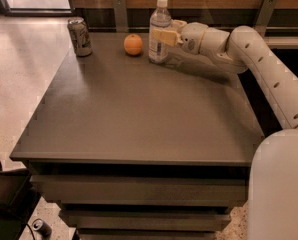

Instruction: Move blue plastic bottle near orange

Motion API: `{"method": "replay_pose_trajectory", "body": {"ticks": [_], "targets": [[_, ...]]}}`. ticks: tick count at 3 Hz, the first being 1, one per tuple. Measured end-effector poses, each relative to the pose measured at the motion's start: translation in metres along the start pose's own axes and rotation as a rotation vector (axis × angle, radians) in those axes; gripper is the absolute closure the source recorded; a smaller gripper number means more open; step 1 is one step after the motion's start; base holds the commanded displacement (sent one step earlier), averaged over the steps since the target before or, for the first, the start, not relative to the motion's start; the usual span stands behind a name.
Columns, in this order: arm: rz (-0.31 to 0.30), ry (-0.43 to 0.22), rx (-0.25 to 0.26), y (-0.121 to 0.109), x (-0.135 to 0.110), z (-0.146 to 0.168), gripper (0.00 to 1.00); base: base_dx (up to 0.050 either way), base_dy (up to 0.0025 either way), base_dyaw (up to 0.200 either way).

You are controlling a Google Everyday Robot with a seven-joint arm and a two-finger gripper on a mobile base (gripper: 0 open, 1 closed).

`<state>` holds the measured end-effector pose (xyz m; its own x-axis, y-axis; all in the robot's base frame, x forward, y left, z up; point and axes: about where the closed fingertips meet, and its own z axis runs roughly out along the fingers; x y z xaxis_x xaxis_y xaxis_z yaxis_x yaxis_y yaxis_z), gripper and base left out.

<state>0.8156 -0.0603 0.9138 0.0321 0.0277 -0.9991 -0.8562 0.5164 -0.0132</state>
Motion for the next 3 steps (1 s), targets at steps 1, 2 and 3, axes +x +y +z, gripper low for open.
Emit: {"method": "replay_pose_trajectory", "body": {"ticks": [1,2,3], "targets": [[0.0,0.0,0.0,0.0001,-0.0005,0.0001,0.36,0.0,0.0,0.0],[0.0,0.0,0.0,0.0001,-0.0006,0.0003,0.13,0.0,0.0,0.0],[0.001,-0.001,-0.005,0.002,-0.0005,0.0035,0.0,0.0,0.0,0.0]]}}
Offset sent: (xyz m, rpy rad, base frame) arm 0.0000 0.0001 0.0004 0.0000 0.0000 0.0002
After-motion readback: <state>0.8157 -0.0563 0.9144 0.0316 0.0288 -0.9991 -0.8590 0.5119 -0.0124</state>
